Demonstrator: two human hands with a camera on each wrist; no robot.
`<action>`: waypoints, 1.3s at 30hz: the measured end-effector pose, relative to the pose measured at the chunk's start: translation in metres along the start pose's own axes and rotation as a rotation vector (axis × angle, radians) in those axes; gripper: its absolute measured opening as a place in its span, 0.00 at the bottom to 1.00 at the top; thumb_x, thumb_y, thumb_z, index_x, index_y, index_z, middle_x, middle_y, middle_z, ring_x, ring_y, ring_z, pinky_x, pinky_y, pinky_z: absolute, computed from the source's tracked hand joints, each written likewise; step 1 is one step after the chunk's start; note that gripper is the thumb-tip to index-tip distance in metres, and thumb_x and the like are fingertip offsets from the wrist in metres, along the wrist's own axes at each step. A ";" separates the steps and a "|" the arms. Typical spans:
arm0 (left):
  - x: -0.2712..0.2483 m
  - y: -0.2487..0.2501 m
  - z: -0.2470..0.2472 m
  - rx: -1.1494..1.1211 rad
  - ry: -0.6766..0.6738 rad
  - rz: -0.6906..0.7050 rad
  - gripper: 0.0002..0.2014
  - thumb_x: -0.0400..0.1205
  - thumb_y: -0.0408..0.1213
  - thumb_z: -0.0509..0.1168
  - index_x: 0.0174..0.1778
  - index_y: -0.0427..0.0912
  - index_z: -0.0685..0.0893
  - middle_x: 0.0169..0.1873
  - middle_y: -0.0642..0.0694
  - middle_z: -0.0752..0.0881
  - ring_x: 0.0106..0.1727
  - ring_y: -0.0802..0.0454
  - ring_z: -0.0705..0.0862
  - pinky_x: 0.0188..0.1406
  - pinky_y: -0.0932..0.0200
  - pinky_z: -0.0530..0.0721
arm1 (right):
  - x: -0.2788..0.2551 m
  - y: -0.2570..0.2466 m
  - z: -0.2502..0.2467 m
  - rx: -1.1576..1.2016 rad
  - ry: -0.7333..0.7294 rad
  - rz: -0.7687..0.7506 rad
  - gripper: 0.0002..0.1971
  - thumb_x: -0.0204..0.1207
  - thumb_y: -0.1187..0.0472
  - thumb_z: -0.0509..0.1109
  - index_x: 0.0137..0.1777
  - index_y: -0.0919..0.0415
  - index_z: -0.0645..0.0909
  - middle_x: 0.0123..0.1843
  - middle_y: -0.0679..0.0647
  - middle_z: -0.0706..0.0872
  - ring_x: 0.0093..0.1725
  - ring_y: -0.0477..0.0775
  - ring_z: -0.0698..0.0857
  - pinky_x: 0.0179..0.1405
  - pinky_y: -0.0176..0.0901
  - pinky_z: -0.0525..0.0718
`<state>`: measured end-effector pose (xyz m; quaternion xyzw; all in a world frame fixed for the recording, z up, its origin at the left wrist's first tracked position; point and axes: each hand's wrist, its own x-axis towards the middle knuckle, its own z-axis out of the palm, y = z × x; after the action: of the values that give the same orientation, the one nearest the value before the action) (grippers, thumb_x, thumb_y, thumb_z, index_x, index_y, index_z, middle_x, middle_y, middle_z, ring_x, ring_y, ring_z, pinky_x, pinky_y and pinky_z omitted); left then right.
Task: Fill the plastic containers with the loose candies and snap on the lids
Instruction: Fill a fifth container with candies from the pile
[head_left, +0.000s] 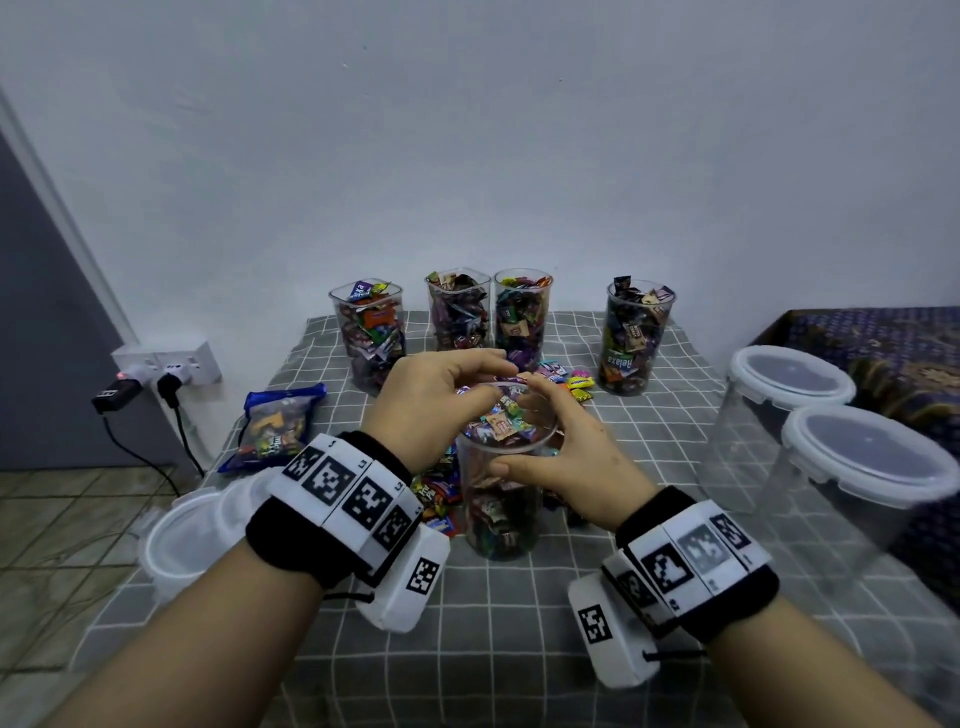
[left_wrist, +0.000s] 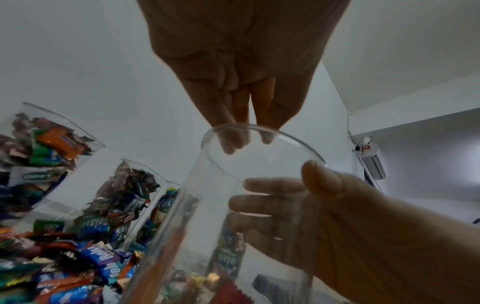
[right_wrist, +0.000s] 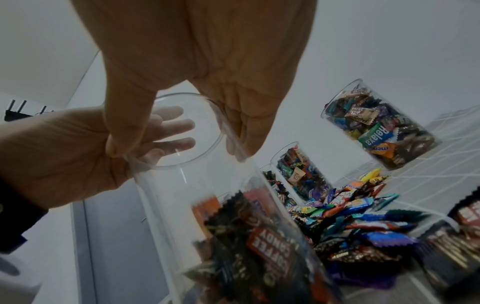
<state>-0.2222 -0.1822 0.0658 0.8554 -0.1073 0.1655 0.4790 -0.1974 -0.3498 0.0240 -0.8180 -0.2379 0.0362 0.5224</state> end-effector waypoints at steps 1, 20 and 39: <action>0.000 -0.001 0.000 -0.034 0.008 0.003 0.13 0.78 0.28 0.67 0.48 0.52 0.88 0.55 0.57 0.86 0.55 0.59 0.85 0.54 0.57 0.85 | 0.000 0.000 0.000 -0.003 -0.005 0.004 0.48 0.62 0.57 0.83 0.79 0.55 0.60 0.63 0.43 0.74 0.65 0.40 0.73 0.65 0.31 0.69; -0.003 -0.038 -0.015 0.500 -0.181 -0.455 0.21 0.80 0.36 0.66 0.69 0.53 0.77 0.67 0.46 0.80 0.47 0.48 0.84 0.44 0.58 0.81 | 0.011 0.016 -0.029 -0.739 -0.318 0.230 0.46 0.72 0.60 0.73 0.83 0.50 0.48 0.75 0.57 0.72 0.68 0.59 0.76 0.64 0.47 0.76; -0.001 -0.078 0.017 0.964 -0.694 -0.540 0.31 0.78 0.45 0.68 0.78 0.54 0.68 0.65 0.42 0.79 0.65 0.42 0.78 0.57 0.53 0.79 | 0.027 0.041 -0.014 -1.079 -0.509 0.302 0.38 0.73 0.54 0.71 0.81 0.45 0.57 0.79 0.49 0.66 0.74 0.56 0.71 0.68 0.47 0.74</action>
<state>-0.1936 -0.1560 -0.0036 0.9750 0.0490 -0.2168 0.0041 -0.1552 -0.3642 -0.0004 -0.9574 -0.2216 0.1787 -0.0492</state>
